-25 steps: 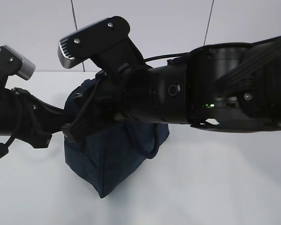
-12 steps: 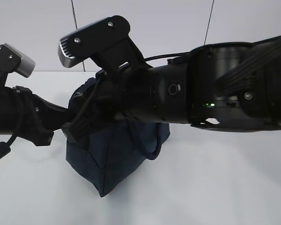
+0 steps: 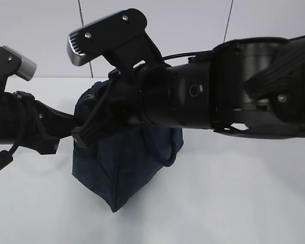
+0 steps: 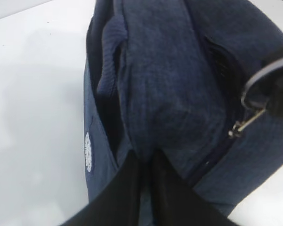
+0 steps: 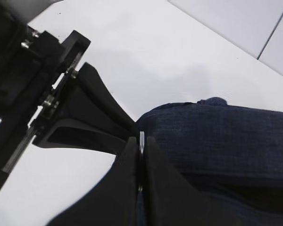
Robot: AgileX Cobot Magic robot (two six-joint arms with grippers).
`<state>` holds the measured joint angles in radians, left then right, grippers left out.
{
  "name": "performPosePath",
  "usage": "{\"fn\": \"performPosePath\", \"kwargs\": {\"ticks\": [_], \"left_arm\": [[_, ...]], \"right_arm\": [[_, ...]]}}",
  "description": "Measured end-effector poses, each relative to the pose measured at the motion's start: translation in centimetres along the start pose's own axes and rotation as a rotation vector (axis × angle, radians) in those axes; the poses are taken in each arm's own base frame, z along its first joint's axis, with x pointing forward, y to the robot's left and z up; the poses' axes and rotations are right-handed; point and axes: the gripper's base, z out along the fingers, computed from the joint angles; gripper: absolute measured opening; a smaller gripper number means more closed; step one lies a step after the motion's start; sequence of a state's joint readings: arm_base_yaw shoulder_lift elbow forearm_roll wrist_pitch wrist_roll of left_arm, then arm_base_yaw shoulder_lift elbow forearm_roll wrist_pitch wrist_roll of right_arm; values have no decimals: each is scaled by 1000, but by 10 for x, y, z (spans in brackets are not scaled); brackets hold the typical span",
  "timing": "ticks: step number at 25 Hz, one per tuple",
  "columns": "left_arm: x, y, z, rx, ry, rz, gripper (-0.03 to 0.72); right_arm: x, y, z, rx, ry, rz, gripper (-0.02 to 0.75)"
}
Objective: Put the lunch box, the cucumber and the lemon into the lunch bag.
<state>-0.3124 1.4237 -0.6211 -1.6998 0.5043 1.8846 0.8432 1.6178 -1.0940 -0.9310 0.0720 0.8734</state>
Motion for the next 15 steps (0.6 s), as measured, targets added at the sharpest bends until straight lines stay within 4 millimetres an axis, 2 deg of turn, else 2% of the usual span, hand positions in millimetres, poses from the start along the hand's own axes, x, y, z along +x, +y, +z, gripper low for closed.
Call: {"fn": "performPosePath", "kwargs": {"ticks": [15], "left_arm": [[-2,-3,0,30,-15,-10,10]], "right_arm": [[-12,-8,-6,47,-20,-20,20]]}}
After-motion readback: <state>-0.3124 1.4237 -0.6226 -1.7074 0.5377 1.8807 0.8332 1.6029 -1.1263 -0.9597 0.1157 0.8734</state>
